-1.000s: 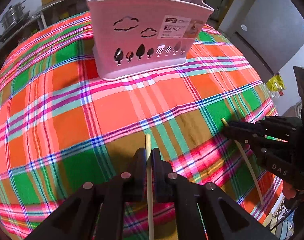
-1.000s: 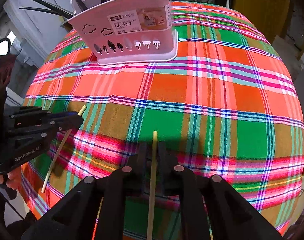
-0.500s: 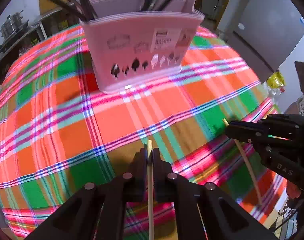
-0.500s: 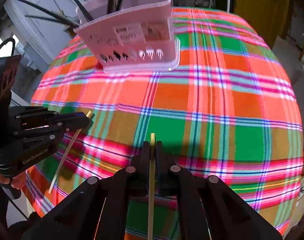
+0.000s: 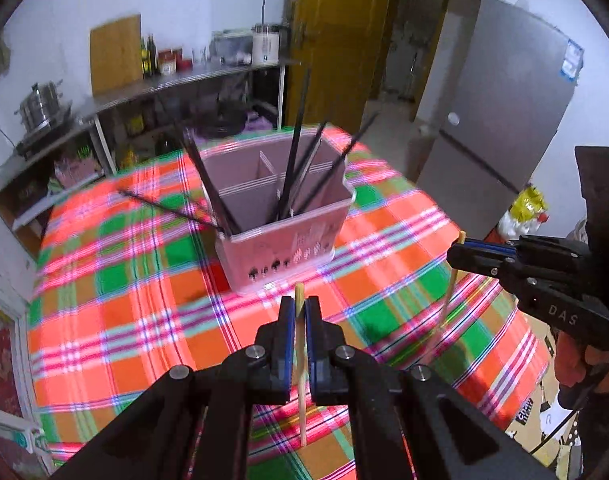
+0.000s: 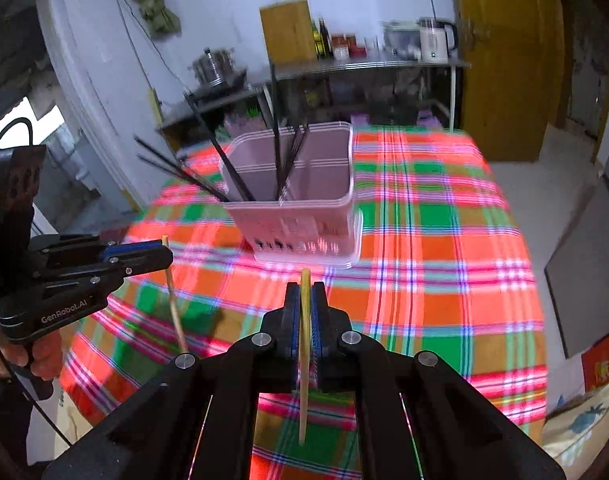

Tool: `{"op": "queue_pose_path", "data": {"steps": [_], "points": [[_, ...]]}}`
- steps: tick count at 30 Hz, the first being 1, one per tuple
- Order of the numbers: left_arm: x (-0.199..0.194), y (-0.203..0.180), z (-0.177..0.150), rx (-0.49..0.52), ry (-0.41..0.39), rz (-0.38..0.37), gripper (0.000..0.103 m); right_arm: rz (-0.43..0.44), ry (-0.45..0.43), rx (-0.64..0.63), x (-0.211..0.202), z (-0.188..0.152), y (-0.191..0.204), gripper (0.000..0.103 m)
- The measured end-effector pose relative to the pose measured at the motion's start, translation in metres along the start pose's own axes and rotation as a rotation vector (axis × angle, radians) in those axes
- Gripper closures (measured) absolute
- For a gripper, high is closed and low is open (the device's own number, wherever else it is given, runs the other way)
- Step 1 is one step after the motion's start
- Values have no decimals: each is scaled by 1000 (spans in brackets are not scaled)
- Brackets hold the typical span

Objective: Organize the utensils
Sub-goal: 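Carry both wooden chopsticks up over the pink basket and lower them in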

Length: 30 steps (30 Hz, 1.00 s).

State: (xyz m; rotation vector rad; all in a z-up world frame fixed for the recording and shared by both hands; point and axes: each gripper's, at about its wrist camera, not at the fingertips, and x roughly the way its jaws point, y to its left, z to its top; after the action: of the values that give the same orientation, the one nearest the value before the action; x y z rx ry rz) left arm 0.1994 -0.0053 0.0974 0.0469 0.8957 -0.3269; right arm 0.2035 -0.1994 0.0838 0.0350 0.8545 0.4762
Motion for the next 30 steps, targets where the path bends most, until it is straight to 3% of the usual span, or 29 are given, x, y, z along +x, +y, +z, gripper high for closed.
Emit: {"op": "queue_pose_path", "data": {"steps": [9,23,30], "points": [[-36,-2,11,1,-111,1,98,2,-92,-15,-26,13,11,98],[-39,9,15,-57,-122,-40,98,36,-150,3,-31,25,15,98],[-72,19,43,-74,-225,-42,98,51,-246,0,-48,52,22,98]]}}
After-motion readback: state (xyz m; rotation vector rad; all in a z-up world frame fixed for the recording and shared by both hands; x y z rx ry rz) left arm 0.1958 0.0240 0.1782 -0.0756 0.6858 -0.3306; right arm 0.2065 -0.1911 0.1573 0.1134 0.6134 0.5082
